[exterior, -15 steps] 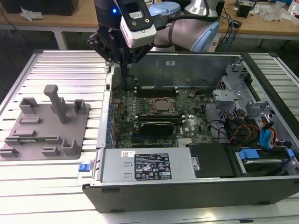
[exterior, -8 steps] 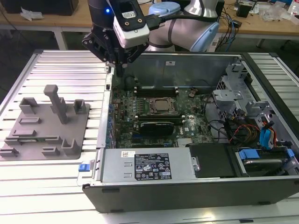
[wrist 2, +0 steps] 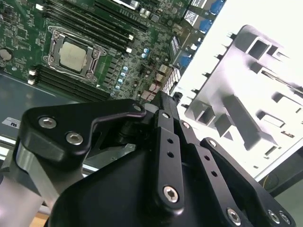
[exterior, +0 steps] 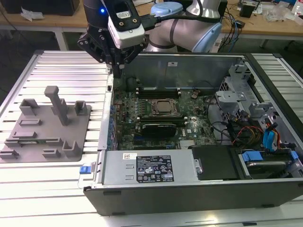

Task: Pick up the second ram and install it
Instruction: 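Reach for the second ram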

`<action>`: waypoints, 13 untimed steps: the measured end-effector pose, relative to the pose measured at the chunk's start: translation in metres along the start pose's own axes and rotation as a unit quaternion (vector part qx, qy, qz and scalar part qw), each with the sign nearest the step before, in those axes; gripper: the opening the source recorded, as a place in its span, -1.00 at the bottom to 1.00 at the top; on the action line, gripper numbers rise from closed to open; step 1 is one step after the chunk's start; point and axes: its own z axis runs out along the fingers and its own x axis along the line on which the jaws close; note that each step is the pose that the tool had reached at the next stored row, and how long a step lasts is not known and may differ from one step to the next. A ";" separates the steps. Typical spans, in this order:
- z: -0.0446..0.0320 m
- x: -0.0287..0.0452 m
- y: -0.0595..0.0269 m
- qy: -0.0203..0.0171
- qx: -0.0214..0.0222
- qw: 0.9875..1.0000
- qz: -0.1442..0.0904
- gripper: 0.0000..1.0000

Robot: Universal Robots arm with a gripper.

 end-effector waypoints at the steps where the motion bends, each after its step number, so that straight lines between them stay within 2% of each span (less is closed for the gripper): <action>1: 0.0000 0.0010 -0.0001 0.000 0.000 1.000 0.000 -0.84; 9: -0.0004 0.0199 -0.0014 0.000 0.000 1.000 0.000 -0.84; 13: -0.0005 0.0259 -0.0019 0.000 0.000 1.000 0.000 -0.84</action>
